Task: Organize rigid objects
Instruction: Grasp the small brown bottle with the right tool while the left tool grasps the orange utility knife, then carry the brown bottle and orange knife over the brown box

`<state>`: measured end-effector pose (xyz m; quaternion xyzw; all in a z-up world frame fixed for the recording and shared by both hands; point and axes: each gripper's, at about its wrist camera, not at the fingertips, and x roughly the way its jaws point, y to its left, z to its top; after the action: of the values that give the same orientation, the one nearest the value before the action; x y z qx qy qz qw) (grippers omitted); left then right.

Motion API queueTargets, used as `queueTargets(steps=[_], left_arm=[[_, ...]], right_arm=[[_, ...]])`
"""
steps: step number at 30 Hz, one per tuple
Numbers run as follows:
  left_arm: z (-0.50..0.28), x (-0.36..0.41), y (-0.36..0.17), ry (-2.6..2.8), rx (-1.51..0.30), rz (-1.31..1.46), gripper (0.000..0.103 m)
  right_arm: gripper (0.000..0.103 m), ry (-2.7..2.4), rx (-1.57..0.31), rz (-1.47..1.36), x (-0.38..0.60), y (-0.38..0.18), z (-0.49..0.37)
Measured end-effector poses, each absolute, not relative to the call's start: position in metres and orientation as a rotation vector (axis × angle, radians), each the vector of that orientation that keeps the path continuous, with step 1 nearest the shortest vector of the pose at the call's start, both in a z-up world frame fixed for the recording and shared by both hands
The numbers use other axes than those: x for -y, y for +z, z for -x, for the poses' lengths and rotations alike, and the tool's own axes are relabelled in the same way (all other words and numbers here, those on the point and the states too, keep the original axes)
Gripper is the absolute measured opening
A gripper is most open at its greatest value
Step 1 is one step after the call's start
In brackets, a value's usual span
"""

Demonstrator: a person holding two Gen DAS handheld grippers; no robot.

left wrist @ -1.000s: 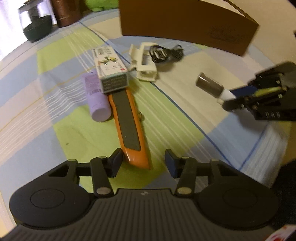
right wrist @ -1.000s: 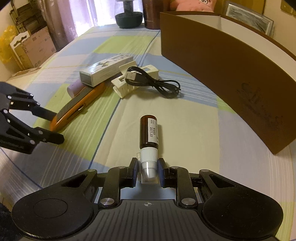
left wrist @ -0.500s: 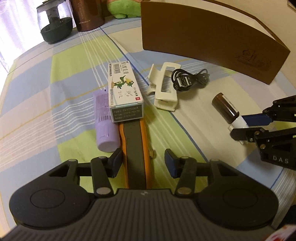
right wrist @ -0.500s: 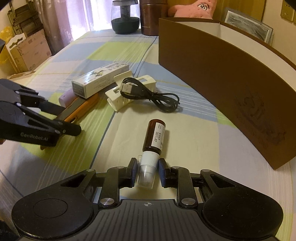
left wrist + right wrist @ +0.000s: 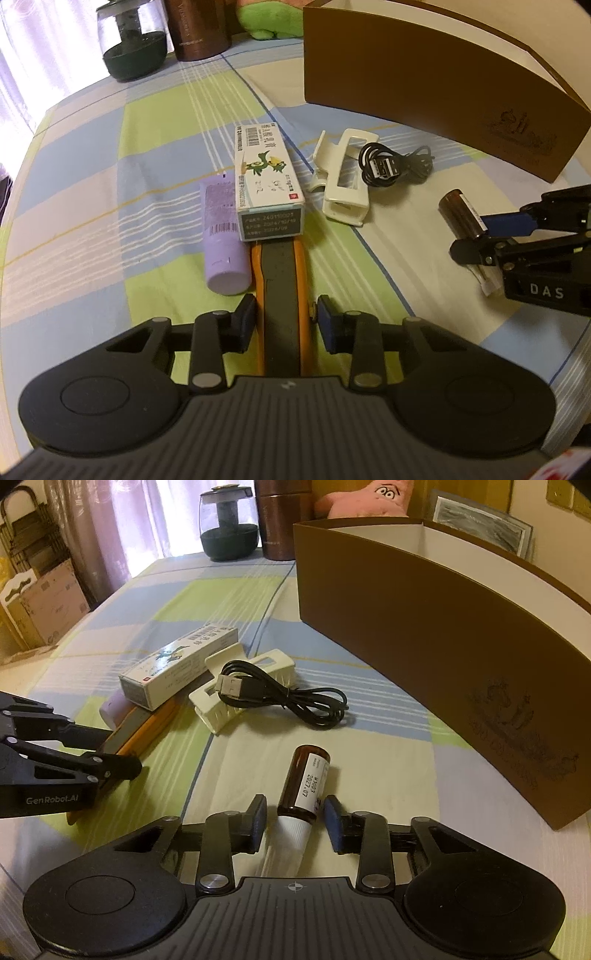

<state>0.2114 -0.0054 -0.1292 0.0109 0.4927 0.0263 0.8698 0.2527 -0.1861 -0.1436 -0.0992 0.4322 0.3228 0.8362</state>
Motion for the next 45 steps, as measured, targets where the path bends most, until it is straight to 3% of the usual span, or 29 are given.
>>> queueTargets(steps=[4,21,27,45], left_arm=[[-0.201,0.008,-0.128,0.05,-1.051,-0.007,0.03],[-0.195,0.017,-0.129,0.063,-1.073,-0.012,0.033],[-0.197,0.019,-0.129,0.064,-1.065,-0.03,0.031],[-0.182,0.023,-0.117,0.038,-1.059,-0.016,0.03]], right_arm=[[0.02,0.729,-0.924,0.229,0.187,-0.143,-0.246],[0.025,0.743,-0.921,0.276,0.182,-0.142,-0.229],[0.02,0.735,-0.906,0.301,0.18,-0.142,-0.225],[0.02,0.712,-0.922,0.203,0.195,-0.13,-0.222]])
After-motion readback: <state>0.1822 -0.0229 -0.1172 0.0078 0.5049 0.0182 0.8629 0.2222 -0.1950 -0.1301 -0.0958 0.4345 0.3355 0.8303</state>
